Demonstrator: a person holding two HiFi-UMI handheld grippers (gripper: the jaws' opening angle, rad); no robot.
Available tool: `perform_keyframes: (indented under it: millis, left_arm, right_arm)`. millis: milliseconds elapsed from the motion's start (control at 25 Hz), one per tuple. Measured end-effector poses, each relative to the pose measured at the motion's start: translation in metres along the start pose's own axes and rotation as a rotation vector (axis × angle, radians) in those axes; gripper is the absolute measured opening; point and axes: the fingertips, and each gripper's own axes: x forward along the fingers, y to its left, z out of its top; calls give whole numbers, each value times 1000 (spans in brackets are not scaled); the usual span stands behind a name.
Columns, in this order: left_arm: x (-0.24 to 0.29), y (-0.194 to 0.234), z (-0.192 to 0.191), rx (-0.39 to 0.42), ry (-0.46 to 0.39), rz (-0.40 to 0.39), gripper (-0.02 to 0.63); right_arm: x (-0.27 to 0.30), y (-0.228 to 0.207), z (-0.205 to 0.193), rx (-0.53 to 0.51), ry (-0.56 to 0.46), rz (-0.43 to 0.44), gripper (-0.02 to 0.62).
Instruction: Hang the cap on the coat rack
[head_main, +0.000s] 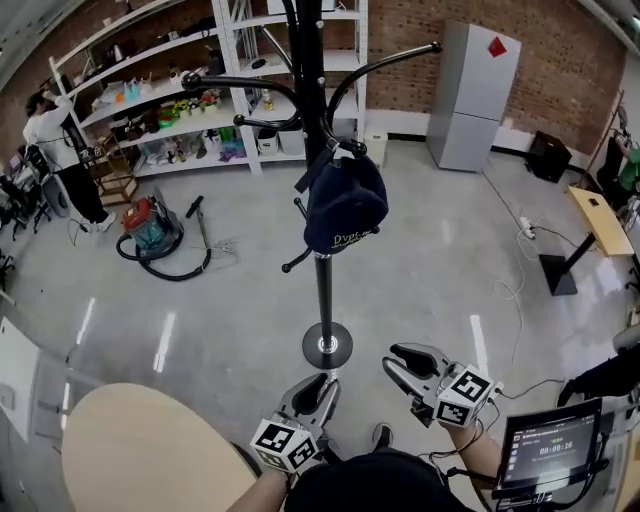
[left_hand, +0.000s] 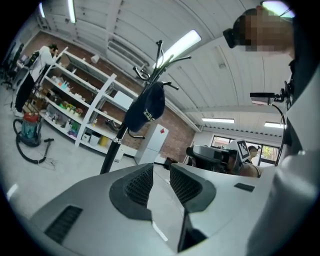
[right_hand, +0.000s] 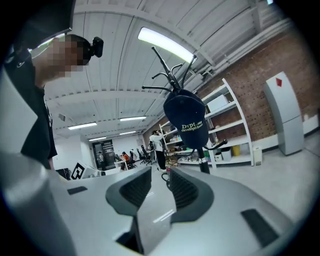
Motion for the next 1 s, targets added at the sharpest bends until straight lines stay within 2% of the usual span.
perform_keyframes:
  millis: [80,200,320,480,560,760,1000]
  left_arm:
    - [-4,-3,-2,20,7,-16,107]
    - [-7,-7,-6,6,18,-43,107]
    - [-8,-11,-11,-4,34,-59,107]
    - [-2,-19,-12,28,41,-52,107]
    - [0,-28,-10,49,42,-37,107]
    - [9,-58,-5,72,28,25,107]
    - [25,-93,-29,75,41,150,107]
  right_arm:
    - [-1,2,-1,-2,-2,-34,115]
    - [0,4,-6,39,-5,-75,115]
    - [0,6,-8,25,0,-104,115]
    - [-6,-2,-15,-120,75,-158,105]
    - [-14,-6,-17,-190,111,-173,56]
    - [-40,-8,-1,-191,61,-109,37]
    - [-80,-13,2,-155,-32,-41,37]
